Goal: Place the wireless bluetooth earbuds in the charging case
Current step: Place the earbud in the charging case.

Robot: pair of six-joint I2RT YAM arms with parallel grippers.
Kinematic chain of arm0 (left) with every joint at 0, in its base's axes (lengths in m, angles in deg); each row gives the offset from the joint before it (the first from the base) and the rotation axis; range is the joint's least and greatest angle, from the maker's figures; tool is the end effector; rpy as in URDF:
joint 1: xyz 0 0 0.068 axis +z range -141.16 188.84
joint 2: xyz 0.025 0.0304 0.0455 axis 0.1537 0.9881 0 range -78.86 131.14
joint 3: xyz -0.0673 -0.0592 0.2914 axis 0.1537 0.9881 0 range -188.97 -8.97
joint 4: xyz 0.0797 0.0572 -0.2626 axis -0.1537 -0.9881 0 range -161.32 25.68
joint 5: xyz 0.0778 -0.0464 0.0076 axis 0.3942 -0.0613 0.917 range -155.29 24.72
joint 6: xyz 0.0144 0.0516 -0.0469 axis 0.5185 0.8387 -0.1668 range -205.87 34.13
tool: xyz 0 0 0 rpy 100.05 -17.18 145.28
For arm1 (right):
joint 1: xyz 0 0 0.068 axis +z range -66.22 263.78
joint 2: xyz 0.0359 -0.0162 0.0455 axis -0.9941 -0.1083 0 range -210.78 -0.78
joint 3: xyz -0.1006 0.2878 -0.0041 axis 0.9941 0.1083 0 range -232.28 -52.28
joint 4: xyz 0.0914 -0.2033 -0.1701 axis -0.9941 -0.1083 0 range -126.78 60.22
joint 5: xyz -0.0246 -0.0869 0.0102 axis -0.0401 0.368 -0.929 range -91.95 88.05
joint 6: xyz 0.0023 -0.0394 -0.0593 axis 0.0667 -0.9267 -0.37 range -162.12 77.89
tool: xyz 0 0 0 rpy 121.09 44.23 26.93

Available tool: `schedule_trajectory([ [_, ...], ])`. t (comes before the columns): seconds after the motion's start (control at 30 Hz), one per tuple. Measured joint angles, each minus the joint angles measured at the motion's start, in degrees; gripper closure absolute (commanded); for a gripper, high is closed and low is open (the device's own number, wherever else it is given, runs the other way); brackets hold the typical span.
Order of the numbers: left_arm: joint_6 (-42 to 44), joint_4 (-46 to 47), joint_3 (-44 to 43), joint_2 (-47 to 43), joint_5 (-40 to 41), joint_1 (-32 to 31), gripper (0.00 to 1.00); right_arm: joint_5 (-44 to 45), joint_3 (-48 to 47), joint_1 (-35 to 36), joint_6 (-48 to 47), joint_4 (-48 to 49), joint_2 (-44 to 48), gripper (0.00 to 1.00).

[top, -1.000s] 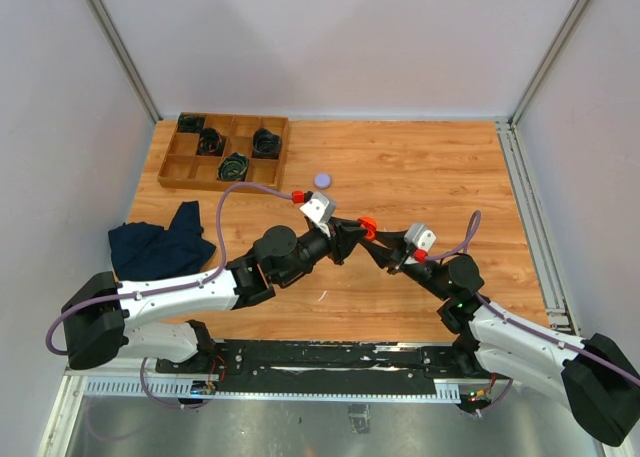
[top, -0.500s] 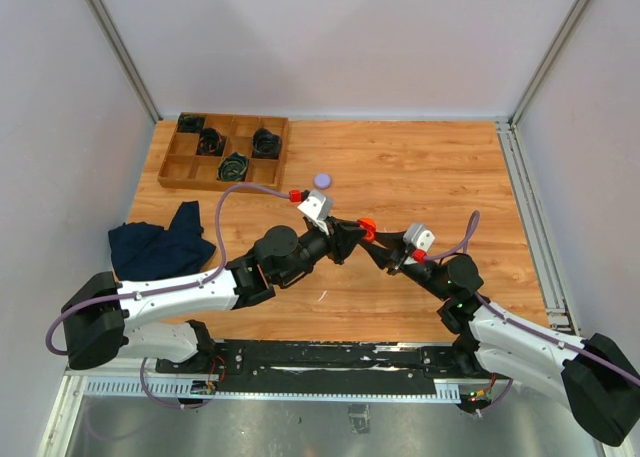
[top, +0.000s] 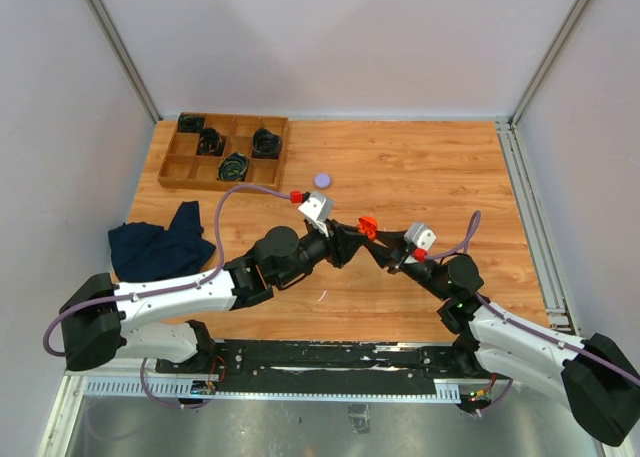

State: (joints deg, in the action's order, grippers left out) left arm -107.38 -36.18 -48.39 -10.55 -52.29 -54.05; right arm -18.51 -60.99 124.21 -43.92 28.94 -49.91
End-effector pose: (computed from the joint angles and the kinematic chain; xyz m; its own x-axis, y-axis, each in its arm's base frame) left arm 0.1494 -0.2632 0.3122 -0.2861 -0.2253 -0.9313 0.7094 0.6036 -0.3639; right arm 0.1337 0.1359 0.2527 0.2649 0.1859 -0.9462 -0.8196 0.5603 -0.1193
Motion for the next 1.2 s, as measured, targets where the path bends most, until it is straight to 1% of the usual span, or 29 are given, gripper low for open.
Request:
schedule_trajectory([
  [0.3, -1.49, -1.77, -0.11, -0.46, -1.44, -0.24, 0.64, 0.17, 0.02, 0.0, -0.02, 0.04, -0.07, 0.9],
  [0.6, -2.71, -5.97, -0.39, -2.86, -2.82, -0.31, 0.56, 0.15, 0.02, 0.0, -0.02, 1.09, -0.37, 0.9],
  [0.87, -3.87, -10.27, -2.71, -5.77, -2.82, -0.31, 0.52, 0.15, 0.02, 0.0, -0.02, 1.18, -0.42, 0.9],
  [1.2, -4.48, -16.15, -7.87, -4.7, -1.29, -0.24, 0.5, 0.13, 0.02, 0.0, -0.02, 1.25, -0.35, 0.9],
])
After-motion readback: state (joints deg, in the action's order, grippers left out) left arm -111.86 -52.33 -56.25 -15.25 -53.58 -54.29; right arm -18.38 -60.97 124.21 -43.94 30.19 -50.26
